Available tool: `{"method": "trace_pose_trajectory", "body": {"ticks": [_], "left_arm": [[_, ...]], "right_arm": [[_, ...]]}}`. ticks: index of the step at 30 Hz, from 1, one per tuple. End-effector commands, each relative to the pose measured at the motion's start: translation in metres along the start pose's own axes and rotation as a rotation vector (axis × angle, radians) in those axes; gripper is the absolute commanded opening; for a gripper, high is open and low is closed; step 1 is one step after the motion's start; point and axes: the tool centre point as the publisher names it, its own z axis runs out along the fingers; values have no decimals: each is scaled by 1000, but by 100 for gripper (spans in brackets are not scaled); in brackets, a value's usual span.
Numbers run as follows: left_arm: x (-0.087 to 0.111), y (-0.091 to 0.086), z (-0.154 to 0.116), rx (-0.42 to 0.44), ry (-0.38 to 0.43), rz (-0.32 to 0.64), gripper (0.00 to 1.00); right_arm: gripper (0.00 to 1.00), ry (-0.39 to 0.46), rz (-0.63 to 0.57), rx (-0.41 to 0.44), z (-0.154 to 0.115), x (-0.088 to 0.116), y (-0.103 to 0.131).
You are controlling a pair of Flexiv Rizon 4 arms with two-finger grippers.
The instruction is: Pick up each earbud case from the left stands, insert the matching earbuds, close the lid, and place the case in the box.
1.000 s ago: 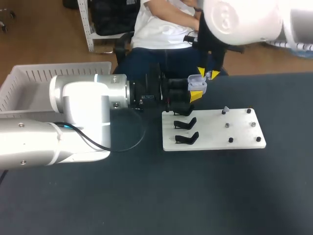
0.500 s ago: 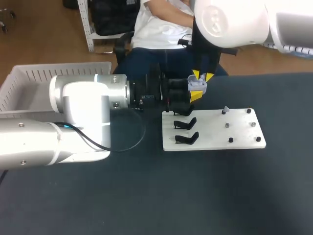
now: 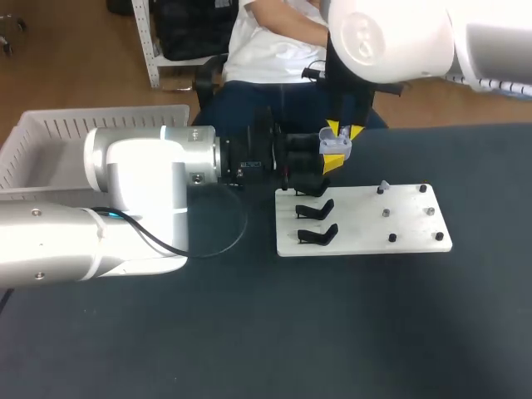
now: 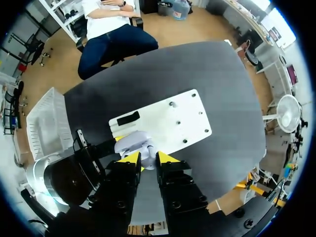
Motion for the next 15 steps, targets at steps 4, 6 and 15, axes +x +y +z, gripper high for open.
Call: {"method": "trace_pose_trajectory", "body": {"ticks": [4,6,15], "left_arm": [[1,-2,0,-8,-6,5,0],[1,-2,0,-8,-6,5,0],[1,-2,0,-8,-6,5,0]], "right_arm": [[0,-3,6,0,2,1,-2],[0,-2,5,1,2,1,-3],[0,-6,6,6,3,1,-5]]}}
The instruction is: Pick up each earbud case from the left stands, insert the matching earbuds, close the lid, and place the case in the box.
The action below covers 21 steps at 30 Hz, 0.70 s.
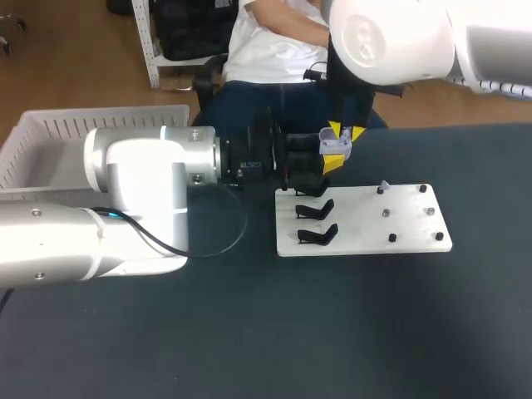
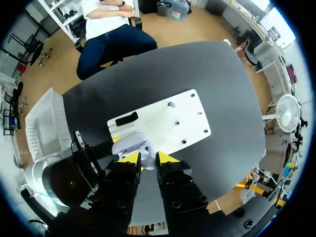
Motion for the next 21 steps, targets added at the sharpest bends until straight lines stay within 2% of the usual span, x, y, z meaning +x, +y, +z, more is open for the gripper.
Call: {"method": "trace_pose_trajectory", "body": {"ticks": [1,21], "left_arm": [[1,-2,0,-8,-7,5,0],[1,-2,0,-8,-7,5,0]], "right_arm": [[0,-6,2,-2,0,2,-2],[0,-9,-8,0,-1,4,-1]]}}
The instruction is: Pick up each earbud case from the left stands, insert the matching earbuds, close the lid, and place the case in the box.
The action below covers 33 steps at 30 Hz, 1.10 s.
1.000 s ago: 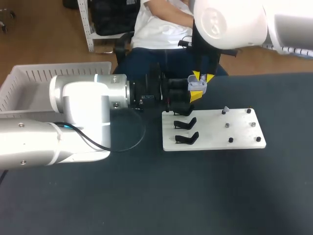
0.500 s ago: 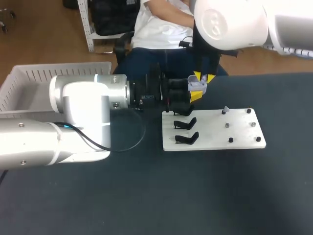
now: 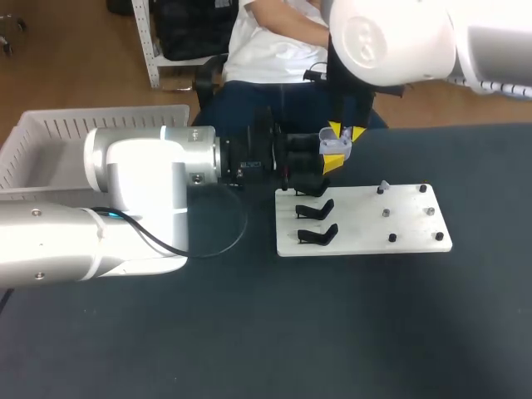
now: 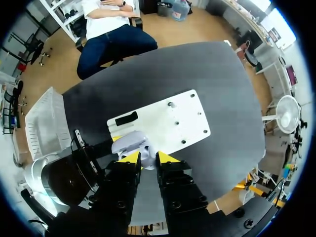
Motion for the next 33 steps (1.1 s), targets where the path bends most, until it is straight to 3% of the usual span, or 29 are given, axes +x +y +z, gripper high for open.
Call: {"method": "trace_pose_trajectory", "body": {"ticks": [1,33], "left_arm": [[1,-2,0,-8,-6,5,0],[1,-2,0,-8,-6,5,0]], "right_arm": [[0,-5,2,-3,0,3,-1],[0,4,-4,5,8,2,6]]}}
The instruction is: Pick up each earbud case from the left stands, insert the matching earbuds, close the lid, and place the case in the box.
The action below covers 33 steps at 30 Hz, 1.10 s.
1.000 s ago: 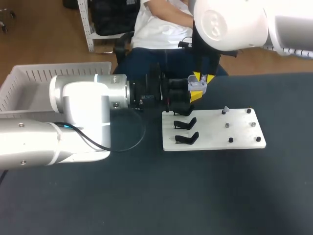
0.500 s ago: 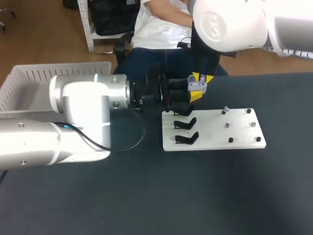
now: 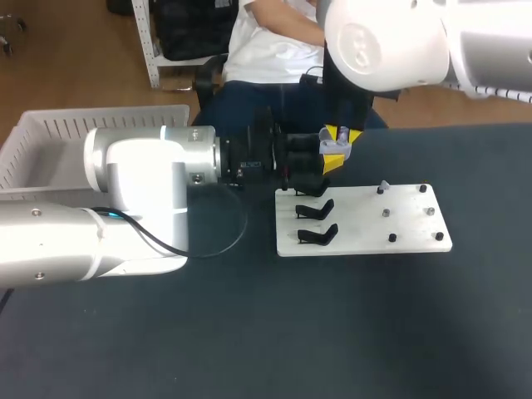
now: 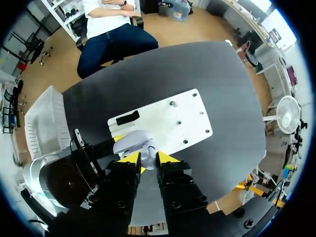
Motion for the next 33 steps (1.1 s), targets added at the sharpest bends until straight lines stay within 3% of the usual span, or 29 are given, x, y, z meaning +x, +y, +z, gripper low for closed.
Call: {"method": "trace_pose_trajectory", "body": {"ticks": [1,24,25,26,28,33], "left_arm": [[1,-2,0,-8,-6,5,0],[1,-2,0,-8,-6,5,0],[1,-2,0,-8,-6,5,0],[1,-2,0,-8,-6,5,0],[1,-2,0,-8,-6,5,0],[1,-2,0,-8,-6,5,0]], "right_arm": [[0,1,0,5,2,0,1],[0,18,-10,10,10,2,-1],[9,17,-13,7,9,2,-1],[27,19,-16,5,9,2,-1],[44,19,-16,1,9,3,-2],[48,21,-28,-9,9,5,-3]]}}
